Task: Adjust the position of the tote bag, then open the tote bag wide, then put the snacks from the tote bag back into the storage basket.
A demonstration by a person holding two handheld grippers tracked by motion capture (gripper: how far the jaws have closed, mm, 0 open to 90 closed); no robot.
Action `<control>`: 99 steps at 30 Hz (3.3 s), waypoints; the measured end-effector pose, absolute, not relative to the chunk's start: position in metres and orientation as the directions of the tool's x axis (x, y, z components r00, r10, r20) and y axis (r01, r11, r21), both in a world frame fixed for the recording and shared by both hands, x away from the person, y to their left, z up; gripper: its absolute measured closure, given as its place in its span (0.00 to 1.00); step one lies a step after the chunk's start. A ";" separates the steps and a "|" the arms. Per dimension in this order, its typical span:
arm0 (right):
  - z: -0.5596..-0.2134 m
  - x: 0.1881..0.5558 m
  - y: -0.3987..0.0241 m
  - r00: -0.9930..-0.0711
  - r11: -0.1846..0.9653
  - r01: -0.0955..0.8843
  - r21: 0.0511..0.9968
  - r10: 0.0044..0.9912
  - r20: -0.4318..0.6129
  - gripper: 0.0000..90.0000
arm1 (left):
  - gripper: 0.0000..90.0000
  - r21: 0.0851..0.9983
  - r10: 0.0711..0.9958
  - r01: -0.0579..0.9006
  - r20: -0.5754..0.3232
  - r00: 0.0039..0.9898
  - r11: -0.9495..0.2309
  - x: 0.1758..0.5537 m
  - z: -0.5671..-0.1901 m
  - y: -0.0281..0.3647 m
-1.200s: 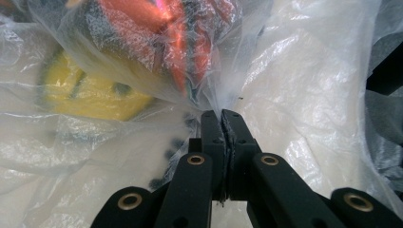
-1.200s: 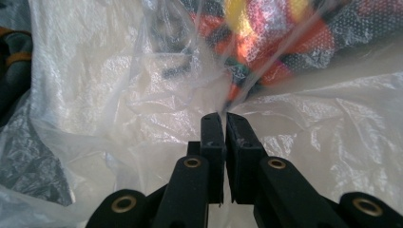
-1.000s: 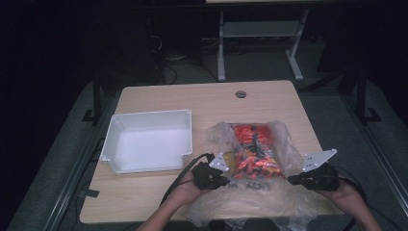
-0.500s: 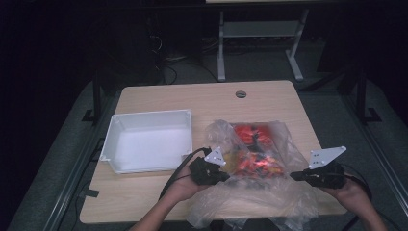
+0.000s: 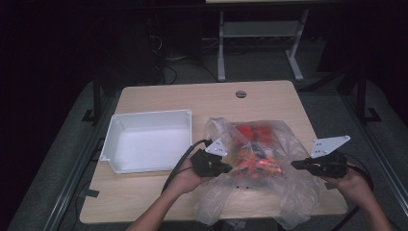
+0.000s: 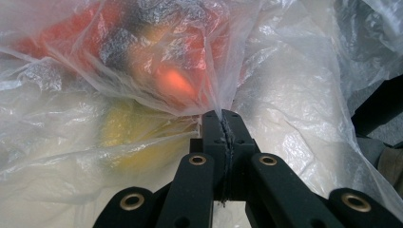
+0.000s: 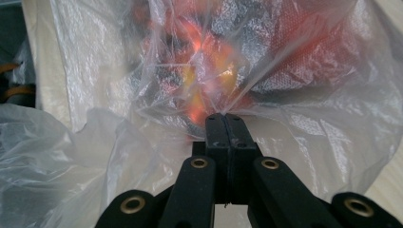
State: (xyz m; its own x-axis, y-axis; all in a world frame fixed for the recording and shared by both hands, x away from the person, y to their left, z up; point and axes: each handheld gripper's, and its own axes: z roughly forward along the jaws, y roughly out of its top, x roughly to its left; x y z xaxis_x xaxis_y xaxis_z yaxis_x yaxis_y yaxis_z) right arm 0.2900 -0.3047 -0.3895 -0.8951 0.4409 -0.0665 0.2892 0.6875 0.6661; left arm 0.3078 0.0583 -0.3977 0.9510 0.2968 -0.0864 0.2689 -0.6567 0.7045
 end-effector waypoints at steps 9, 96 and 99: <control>-0.391 0.298 -0.305 -0.891 0.689 0.295 0.662 0.448 -0.070 0.99 | 1.00 0.700 0.306 0.280 -0.091 0.948 -0.657 0.313 -0.399 0.060; -0.455 0.343 -0.272 -0.911 0.708 0.367 0.604 0.404 0.081 0.99 | 1.00 0.643 0.458 0.375 -0.042 0.888 -0.668 0.351 -0.443 0.002; -0.455 0.338 -0.272 -0.914 0.708 0.365 0.605 0.398 0.086 0.99 | 1.00 0.644 0.451 0.376 -0.054 0.891 -0.666 0.346 -0.444 0.003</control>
State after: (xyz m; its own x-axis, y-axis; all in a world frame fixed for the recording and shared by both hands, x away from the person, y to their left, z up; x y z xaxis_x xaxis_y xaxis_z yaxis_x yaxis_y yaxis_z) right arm 0.3377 -0.2721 -0.4549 -0.9136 0.3976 0.0856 0.3648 0.7080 0.6047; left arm 0.3457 0.0027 -0.4435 0.8909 0.4510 -0.0537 0.3760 -0.6660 0.6442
